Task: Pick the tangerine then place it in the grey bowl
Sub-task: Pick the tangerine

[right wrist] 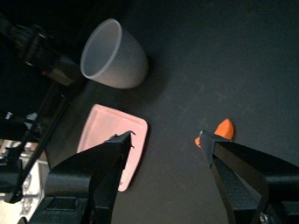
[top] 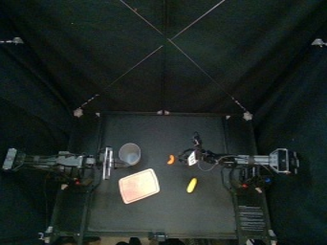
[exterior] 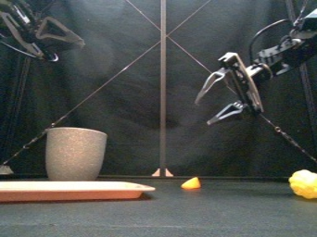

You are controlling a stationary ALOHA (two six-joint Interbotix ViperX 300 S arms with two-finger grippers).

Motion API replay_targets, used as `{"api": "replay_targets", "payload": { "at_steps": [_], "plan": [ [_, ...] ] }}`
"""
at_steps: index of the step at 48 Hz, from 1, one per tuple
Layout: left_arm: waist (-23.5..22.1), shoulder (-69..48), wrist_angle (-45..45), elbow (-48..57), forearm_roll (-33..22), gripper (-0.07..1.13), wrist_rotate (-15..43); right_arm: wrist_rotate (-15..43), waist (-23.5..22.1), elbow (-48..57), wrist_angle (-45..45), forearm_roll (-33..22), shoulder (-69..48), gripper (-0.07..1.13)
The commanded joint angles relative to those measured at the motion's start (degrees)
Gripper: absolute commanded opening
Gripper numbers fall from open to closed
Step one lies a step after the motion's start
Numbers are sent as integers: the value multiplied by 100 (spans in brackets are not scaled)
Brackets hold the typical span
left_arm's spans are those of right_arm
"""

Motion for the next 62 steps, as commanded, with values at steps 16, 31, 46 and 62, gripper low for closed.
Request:
{"api": "replay_targets", "payload": {
  "at_steps": [16,31,46,62],
  "plan": [
    [18,26,-44,-35,-18,10,-9,-9,-932,-1547,2443,158,1670,95],
    [18,26,-141,79,-53,10,-26,246,-932,-1635,2558,123,2136,95],
    [18,26,-220,88,-53,10,-9,1767,-879,-2030,2654,-1257,2487,95],
    [-26,18,-220,176,-53,10,-26,4157,-501,-2646,3709,-3647,2795,95]
  ]
}}
